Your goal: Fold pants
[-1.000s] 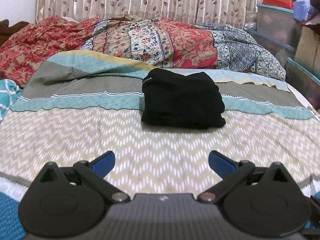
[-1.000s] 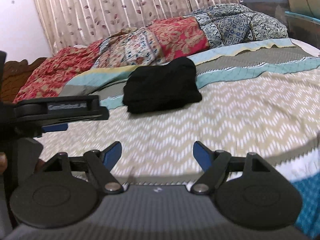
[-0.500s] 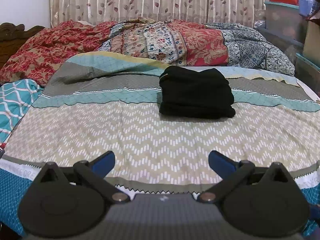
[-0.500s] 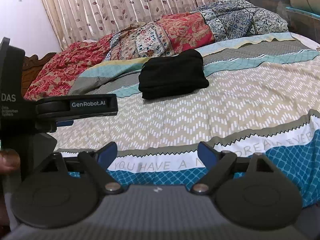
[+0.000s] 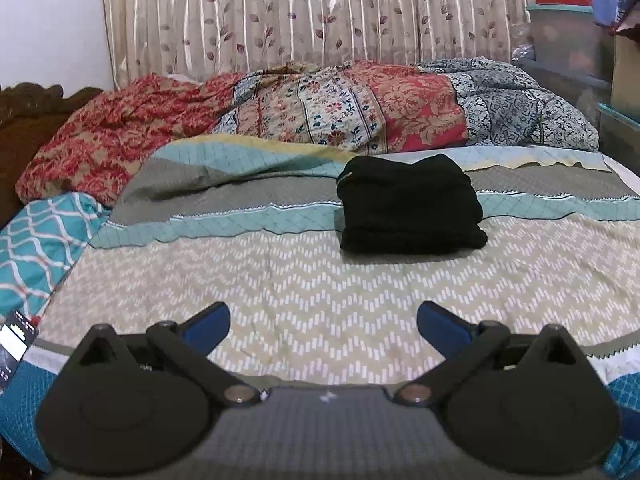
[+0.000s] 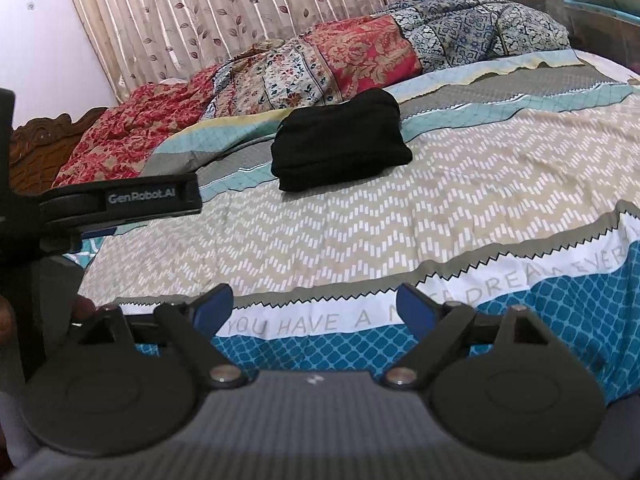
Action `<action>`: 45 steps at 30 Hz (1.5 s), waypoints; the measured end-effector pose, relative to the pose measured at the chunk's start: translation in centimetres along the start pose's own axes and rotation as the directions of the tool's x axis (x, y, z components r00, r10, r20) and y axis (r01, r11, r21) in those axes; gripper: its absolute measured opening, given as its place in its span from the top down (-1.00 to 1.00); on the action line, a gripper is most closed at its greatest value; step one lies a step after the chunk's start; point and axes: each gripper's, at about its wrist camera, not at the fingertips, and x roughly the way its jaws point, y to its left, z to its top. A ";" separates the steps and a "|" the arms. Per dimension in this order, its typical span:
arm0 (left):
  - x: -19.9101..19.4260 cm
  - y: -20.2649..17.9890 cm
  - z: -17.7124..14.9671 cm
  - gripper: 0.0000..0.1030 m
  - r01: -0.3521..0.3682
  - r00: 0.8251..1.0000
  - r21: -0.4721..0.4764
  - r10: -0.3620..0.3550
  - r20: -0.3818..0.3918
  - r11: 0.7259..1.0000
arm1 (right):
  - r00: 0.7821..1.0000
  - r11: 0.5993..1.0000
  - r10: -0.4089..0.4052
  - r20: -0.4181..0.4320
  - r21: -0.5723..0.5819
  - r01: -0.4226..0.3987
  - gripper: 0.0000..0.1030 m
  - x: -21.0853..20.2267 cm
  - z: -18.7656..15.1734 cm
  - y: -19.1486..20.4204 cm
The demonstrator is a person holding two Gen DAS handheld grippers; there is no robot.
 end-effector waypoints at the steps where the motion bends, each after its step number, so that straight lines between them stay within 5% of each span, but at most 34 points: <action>1: 0.0 0.1 0.1 -1.00 0.008 1.000 0.003 -0.008 -0.007 1.000 | 1.000 1.000 0.000 -0.001 0.003 0.000 -0.76 0.0 0.0 -0.1; 11: 1.4 0.1 -0.5 -1.00 0.030 0.990 0.034 -0.025 -0.137 0.999 | 1.000 1.000 0.017 -0.005 0.024 -0.017 -0.78 -1.1 0.4 -0.4; 18: 2.1 0.7 -1.1 -1.00 -0.040 0.988 0.050 0.047 -0.145 0.998 | 0.999 0.998 0.018 -0.032 0.057 -0.016 -0.78 -1.0 0.0 -0.9; 32: 2.5 1.2 -1.2 -1.00 -0.075 0.988 0.056 0.081 -0.130 0.996 | 0.998 0.998 0.024 -0.064 0.067 -0.020 -0.78 -0.5 -0.2 -0.8; 45: 3.7 2.0 -1.7 -1.00 -0.058 0.977 0.023 0.061 -0.204 0.998 | 0.996 0.997 0.030 -0.087 0.070 -0.024 -0.79 -0.1 -0.3 -0.8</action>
